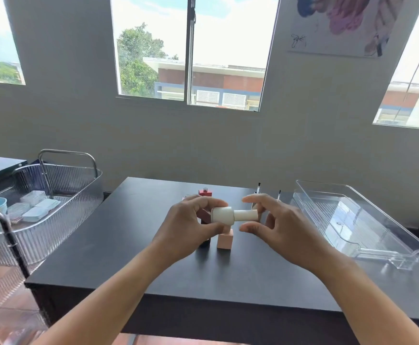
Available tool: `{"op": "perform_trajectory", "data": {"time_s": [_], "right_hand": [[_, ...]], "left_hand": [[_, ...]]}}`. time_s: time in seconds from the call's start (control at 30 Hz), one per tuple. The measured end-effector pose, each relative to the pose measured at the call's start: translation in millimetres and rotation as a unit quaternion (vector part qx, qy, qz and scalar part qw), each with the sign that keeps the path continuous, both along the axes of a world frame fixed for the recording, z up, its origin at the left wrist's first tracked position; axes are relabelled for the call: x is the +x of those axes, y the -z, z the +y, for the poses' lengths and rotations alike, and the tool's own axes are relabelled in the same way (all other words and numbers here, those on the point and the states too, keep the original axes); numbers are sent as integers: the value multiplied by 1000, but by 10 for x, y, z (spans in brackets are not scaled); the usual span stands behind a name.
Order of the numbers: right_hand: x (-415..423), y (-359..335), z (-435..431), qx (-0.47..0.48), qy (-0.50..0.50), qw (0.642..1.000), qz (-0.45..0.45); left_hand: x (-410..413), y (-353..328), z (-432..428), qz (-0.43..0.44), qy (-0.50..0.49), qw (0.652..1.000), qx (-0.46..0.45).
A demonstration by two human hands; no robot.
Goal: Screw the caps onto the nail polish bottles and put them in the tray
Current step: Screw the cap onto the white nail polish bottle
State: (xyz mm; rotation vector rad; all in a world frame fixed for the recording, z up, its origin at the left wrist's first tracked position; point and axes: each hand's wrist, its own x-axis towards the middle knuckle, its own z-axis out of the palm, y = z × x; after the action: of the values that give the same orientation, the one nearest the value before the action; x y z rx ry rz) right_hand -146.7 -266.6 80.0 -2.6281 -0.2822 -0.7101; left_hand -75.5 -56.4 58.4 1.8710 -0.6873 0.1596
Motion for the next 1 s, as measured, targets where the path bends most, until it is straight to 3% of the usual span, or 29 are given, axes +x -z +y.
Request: {"op": "perform_trajectory", "data": {"time_s": [0.2, 0.37, 0.63, 0.83, 1.0], "right_hand": [[-20, 20, 70, -52, -14, 999, -8], [2, 74, 90, 11, -13, 1000, 24], [55, 165, 32, 131, -30, 987, 83], [103, 239, -5, 198, -49, 972, 115], [104, 220, -6, 200, -54, 971, 119]], "left_hand": [[-32, 30, -36, -37, -14, 999, 31], [-90, 51, -38, -159, -44, 983, 84], [-173, 86, -67, -263, -76, 954, 121], [-174, 111, -81, -305, -78, 936, 158], [-163, 132, -75, -321, -78, 930, 163]]}}
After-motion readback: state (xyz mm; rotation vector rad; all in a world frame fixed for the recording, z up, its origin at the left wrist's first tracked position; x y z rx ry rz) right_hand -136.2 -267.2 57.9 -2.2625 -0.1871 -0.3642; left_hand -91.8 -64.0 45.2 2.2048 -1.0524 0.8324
